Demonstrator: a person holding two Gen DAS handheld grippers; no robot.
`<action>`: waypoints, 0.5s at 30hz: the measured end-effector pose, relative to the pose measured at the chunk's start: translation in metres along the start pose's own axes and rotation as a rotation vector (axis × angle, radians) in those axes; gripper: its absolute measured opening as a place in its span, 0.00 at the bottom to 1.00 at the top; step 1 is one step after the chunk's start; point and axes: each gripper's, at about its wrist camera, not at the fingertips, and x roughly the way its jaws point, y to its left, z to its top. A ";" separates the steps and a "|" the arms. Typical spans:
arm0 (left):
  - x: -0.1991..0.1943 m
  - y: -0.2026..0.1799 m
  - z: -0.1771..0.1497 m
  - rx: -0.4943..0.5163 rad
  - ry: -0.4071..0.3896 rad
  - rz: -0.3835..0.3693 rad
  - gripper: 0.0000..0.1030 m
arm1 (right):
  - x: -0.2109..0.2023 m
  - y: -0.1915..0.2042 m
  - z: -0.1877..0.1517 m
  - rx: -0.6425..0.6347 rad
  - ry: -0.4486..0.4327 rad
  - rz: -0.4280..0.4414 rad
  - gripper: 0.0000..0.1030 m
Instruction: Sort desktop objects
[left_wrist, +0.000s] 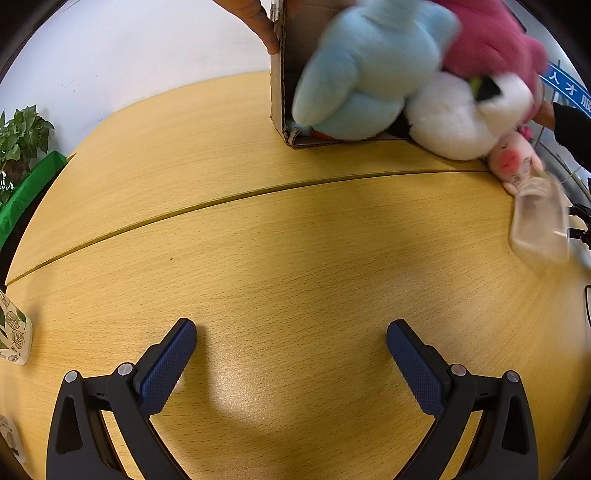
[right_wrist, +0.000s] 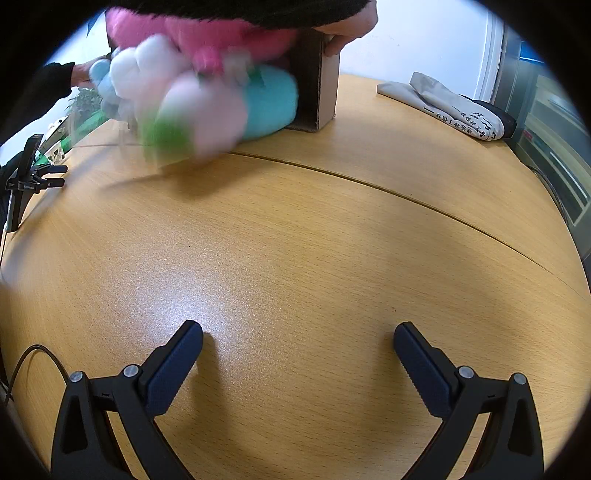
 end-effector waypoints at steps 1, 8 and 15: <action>0.001 0.002 0.001 0.000 0.000 0.000 1.00 | 0.000 0.000 0.000 0.001 0.001 0.000 1.00; 0.005 0.004 0.004 0.002 0.000 -0.001 1.00 | 0.000 0.001 0.000 0.001 0.001 0.000 1.00; 0.009 0.006 0.008 0.003 0.000 -0.003 1.00 | 0.000 0.002 0.000 0.001 0.000 0.000 1.00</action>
